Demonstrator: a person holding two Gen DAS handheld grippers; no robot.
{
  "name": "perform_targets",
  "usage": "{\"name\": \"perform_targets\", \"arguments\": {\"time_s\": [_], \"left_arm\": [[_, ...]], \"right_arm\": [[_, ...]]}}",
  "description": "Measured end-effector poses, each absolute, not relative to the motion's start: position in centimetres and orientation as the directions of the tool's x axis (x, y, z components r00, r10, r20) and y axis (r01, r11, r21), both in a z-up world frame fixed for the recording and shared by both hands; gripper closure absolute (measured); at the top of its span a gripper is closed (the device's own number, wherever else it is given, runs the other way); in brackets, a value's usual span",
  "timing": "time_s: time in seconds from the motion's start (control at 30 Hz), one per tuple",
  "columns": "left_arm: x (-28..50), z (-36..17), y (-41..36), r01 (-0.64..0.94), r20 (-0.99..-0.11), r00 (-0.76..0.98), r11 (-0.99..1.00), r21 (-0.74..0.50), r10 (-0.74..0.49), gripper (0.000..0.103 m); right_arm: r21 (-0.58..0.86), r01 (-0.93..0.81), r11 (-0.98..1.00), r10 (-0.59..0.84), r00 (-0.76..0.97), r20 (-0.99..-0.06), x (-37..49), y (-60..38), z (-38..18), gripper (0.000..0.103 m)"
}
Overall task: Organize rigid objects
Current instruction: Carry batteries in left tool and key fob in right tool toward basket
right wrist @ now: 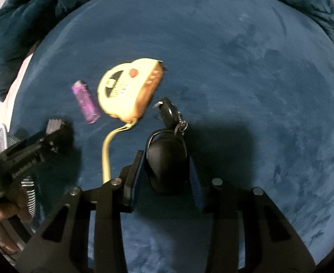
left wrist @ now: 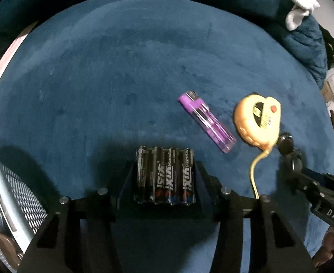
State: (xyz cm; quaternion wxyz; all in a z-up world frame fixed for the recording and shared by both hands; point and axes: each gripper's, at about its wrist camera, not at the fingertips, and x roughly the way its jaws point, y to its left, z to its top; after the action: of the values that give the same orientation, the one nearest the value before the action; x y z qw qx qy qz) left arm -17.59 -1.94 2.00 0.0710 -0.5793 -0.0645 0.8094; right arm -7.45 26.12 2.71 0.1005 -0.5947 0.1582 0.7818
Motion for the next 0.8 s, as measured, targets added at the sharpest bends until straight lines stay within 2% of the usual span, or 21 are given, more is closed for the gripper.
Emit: {"name": "perform_targets", "arguments": {"time_s": [0.4, 0.8], "left_arm": [[-14.5, 6.9, -3.0, -0.102, -0.875, -0.420, -0.971, -0.217, 0.239, 0.050], [-13.1, 9.1, -3.4, -0.101, -0.842, -0.470, -0.963, -0.248, 0.266, 0.050]], "right_arm": [[0.210, -0.305, -0.929, -0.096, -0.349, -0.932, -8.6, 23.8, 4.6, 0.065], [0.255, -0.263, -0.930, -0.133, -0.407, -0.904, -9.9, 21.4, 6.2, 0.065]]}}
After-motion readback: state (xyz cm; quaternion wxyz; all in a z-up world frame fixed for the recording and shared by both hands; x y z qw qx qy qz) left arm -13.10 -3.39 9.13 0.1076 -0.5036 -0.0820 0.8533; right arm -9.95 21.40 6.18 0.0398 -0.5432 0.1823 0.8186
